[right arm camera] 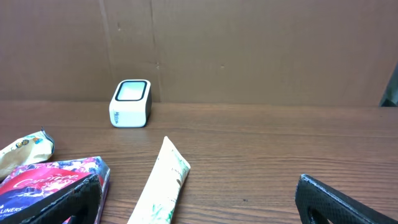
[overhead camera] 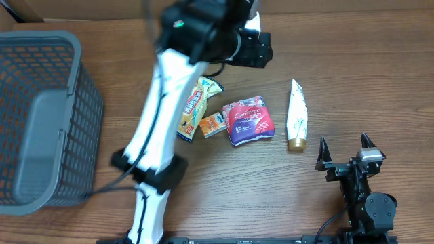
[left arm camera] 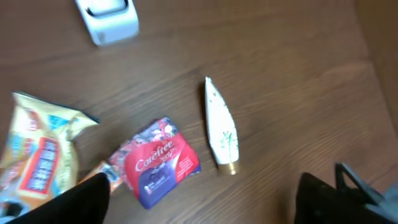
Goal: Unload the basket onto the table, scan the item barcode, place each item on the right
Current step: 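Open the left gripper and retract the left arm upward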
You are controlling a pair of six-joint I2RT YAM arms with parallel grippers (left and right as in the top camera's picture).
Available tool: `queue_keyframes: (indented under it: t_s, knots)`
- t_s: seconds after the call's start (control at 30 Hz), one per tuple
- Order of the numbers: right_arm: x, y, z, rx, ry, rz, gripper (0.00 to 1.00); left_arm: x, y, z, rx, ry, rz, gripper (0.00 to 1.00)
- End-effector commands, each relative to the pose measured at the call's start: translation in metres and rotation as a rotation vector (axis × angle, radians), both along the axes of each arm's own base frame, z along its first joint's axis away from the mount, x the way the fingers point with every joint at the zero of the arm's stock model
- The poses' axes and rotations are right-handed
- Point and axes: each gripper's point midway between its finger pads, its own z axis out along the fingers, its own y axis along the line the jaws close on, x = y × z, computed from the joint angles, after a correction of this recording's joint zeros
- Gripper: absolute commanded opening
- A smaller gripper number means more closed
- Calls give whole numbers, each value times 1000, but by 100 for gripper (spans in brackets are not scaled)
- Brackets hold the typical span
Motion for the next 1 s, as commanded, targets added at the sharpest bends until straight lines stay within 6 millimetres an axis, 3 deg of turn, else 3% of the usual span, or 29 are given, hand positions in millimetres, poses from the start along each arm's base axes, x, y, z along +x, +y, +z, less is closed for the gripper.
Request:
queue_keyframes:
  t_s: [0.0, 0.27, 0.5, 0.73, 0.97]
  knots:
    - [0, -2, -2, -4, -3, -12, 100, -15, 41, 34, 103, -118, 88, 100]
    - [0, -2, -2, -4, -3, -12, 100, -34, 83, 82, 169, -284, 177, 100]
    - [0, -2, -2, -4, -3, -12, 100, -28, 145, 104, 267, -370, 369, 100]
    - [0, -2, -2, -4, -3, -12, 100, -13, 200, 97, 263, -312, 500, 100]
    - [0, -2, -2, -4, -4, -12, 100, -6, 217, 69, 270, -202, 521, 100]
